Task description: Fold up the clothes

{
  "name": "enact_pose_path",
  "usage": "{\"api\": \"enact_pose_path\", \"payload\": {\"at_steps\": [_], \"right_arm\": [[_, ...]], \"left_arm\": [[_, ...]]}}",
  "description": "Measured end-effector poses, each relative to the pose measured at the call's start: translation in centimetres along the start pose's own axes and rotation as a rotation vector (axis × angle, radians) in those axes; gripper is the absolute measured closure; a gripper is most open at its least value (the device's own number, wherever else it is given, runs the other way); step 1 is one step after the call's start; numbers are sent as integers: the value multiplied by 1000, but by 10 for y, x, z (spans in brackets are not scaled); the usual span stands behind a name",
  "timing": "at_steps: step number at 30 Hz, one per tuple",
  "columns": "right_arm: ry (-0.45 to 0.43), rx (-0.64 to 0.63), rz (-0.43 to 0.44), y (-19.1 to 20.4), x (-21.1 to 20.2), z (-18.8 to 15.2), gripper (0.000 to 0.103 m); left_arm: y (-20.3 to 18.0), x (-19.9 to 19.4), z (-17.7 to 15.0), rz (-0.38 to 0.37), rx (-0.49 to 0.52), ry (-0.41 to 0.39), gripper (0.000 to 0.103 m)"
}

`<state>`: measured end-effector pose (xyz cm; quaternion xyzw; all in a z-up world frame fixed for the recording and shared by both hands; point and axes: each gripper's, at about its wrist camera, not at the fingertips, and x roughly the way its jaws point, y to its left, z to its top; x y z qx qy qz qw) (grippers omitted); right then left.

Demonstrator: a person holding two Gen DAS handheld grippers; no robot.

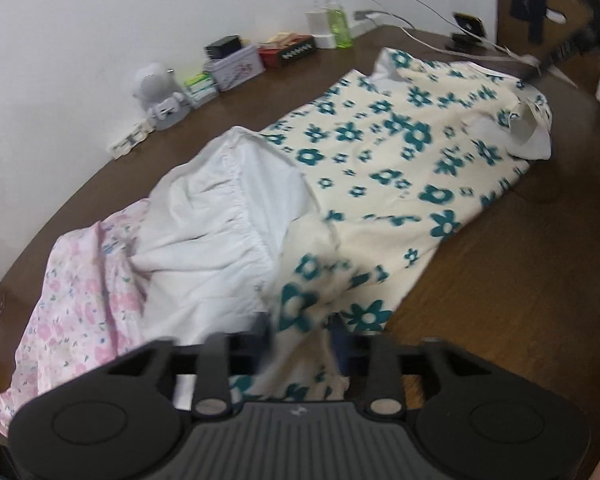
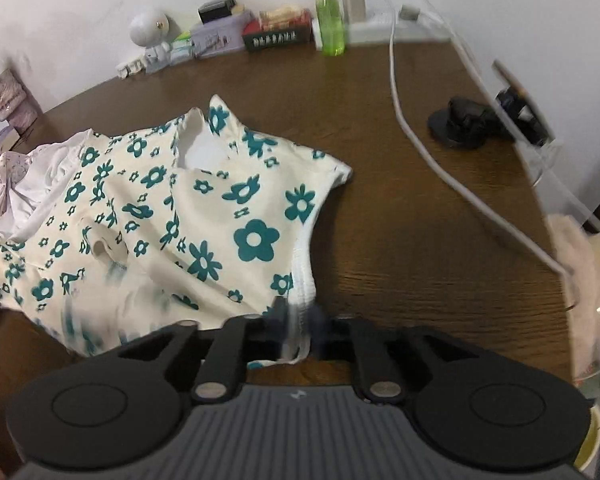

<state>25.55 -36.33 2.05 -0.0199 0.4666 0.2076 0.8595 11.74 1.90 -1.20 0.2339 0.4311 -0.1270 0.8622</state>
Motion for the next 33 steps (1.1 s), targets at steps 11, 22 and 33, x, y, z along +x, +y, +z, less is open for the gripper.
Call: {"api": "enact_pose_path", "payload": {"at_steps": [11, 22, 33], "right_arm": [[64, -376, 309, 129, 10, -22, 68], [145, -444, 294, 137, 29, -22, 100], [111, -201, 375, 80, -5, -17, 100]], "left_arm": [[9, 14, 5, 14, -94, 16, 50], [9, -23, 6, -96, -91, -72, 99], [-51, -22, -30, -314, 94, 37, 98]]}}
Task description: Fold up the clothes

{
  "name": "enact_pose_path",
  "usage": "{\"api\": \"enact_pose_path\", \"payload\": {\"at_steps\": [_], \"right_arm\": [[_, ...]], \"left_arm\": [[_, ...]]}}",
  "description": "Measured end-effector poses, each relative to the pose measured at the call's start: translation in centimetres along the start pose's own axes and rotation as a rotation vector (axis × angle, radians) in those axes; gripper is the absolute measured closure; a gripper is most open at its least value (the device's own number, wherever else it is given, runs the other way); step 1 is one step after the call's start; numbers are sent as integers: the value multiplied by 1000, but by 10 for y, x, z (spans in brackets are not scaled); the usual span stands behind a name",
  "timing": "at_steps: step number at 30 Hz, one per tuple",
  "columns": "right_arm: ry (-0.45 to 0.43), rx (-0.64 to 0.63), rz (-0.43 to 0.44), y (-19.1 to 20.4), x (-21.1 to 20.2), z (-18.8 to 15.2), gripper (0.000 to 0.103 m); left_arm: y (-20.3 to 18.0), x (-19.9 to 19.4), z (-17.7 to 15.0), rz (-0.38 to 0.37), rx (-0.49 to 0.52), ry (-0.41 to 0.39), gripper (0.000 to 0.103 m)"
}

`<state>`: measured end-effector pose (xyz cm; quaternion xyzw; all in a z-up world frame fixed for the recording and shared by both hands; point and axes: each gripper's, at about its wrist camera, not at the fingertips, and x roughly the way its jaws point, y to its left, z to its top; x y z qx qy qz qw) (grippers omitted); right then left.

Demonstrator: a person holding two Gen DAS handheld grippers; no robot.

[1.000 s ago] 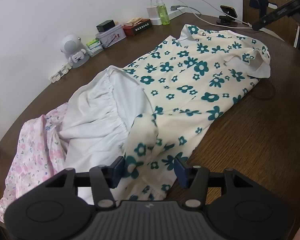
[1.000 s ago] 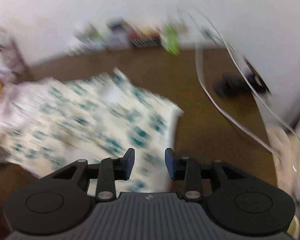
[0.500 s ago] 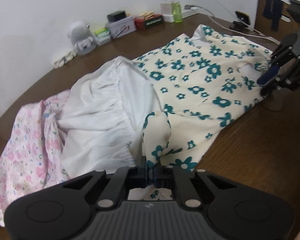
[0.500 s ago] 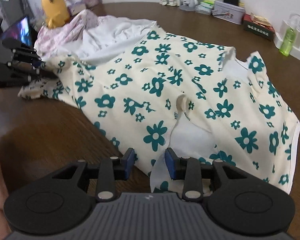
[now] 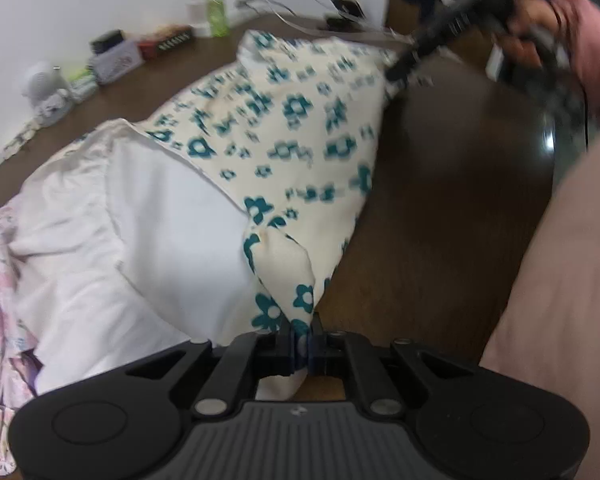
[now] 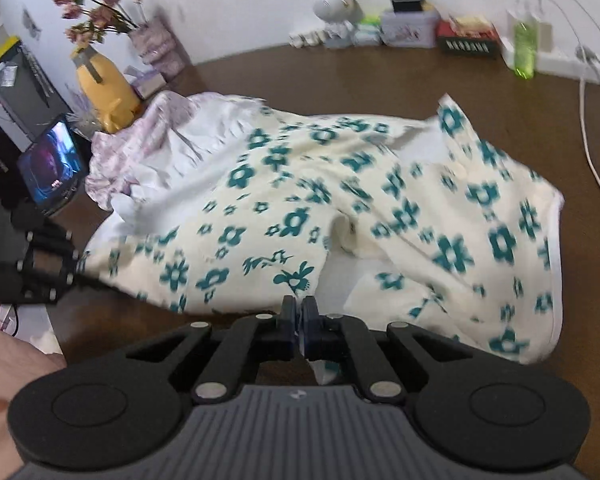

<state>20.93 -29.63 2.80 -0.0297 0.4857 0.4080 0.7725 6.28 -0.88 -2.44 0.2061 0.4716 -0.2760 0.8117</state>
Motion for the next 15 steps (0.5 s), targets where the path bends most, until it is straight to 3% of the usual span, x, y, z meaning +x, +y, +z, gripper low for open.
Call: {"api": "enact_pose_path", "payload": {"at_steps": [4, 6, 8, 10, 12, 15], "right_arm": [[69, -10, -16, 1, 8, -15, 99], [114, -27, -37, 6, 14, -23, 94], [108, -32, -41, 10, 12, -25, 87], [50, -24, -25, 11, -1, -21, 74], [-30, -9, -9, 11, -15, -11, 68], [-105, -3, -48, 11, -20, 15, 65]], "left_arm": [[10, 6, 1, 8, -42, 21, 90], [19, 1, 3, 29, -67, 9, 59], [28, -9, 4, 53, -79, -27, 44], [32, -26, 3, 68, -100, -76, 41], [44, -43, 5, 100, -136, -133, 38], [65, -56, 24, 202, -195, -176, 36]]}}
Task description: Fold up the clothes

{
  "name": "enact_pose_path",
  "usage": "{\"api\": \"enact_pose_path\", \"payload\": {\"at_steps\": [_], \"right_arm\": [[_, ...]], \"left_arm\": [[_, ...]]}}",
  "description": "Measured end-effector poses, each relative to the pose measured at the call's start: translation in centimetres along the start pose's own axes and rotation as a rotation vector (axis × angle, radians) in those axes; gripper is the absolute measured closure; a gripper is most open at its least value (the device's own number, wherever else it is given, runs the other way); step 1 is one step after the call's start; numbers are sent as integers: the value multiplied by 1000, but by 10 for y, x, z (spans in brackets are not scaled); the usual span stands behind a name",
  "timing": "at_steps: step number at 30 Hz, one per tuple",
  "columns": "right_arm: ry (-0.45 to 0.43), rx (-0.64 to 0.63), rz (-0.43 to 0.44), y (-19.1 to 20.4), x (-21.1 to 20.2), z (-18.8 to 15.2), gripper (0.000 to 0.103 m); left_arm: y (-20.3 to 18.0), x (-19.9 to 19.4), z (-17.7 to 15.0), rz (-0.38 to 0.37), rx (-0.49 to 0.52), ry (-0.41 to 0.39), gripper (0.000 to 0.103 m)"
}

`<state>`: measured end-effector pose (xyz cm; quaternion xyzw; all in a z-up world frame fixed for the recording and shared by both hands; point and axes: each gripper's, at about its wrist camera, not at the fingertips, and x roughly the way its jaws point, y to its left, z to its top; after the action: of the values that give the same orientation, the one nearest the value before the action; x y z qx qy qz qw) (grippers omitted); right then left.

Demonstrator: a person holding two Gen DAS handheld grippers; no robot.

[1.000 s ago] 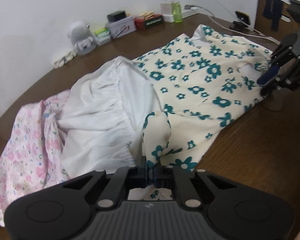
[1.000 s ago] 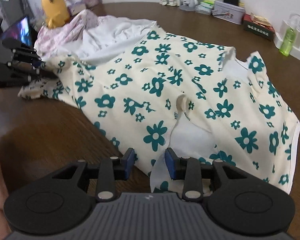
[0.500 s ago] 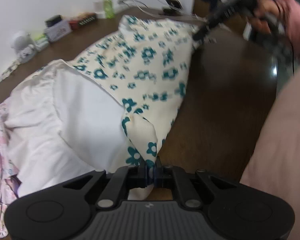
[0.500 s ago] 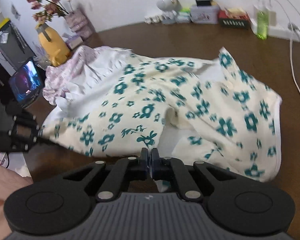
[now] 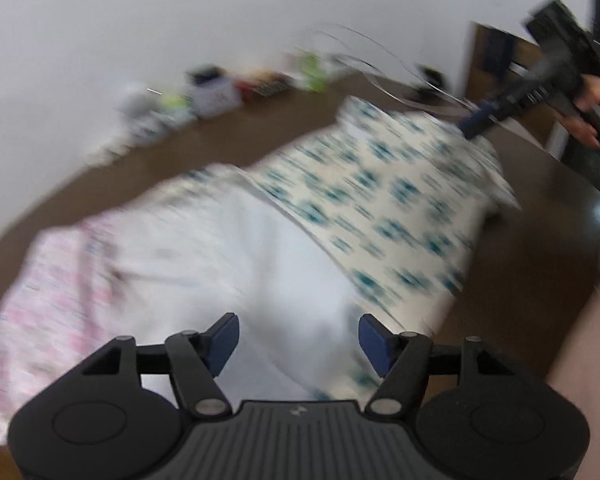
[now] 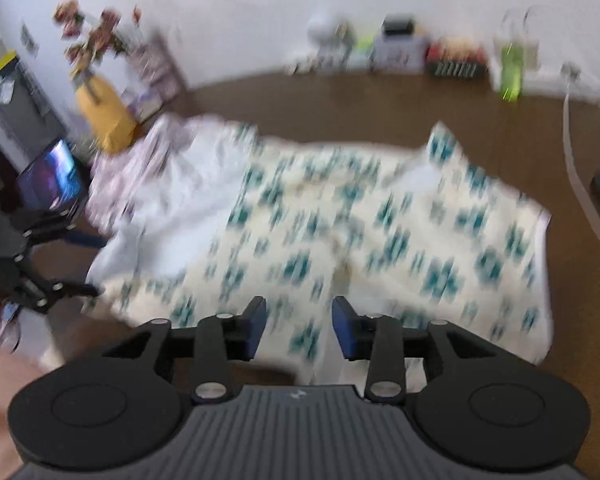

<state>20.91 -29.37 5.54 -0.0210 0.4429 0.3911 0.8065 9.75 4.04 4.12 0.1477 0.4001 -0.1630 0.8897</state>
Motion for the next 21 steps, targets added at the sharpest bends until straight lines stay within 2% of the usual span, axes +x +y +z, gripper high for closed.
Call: {"api": "enact_pose_path", "payload": {"at_steps": [2, 6, 10, 12, 17, 18, 19, 20, 21], "right_arm": [[-11, 6, -35, -1, 14, 26, 65], [-3, 37, -106, -9, 55, 78, 65], [73, 133, -176, -42, 115, 107, 65], [108, 203, -185, -61, 139, 114, 65], [140, 334, -133, -87, 161, 113, 66], [136, 338, -119, -89, 162, 113, 69], [132, 340, -108, -89, 163, 114, 87], [119, 337, -101, -90, 163, 115, 97], [101, 327, -99, -90, 162, 116, 100]], "left_arm": [[15, 8, 24, 42, -47, -19, 30], [37, 48, 72, 89, -159, -28, 29], [49, 115, 103, 49, -268, 48, 33], [52, 144, 113, 45, -301, 79, 47], [59, 199, 121, 18, -399, 122, 54], [60, 205, 119, 17, -415, 126, 64], [63, 212, 120, 14, -430, 125, 73], [65, 215, 121, 17, -442, 116, 86], [67, 219, 121, 19, -452, 106, 93]]}}
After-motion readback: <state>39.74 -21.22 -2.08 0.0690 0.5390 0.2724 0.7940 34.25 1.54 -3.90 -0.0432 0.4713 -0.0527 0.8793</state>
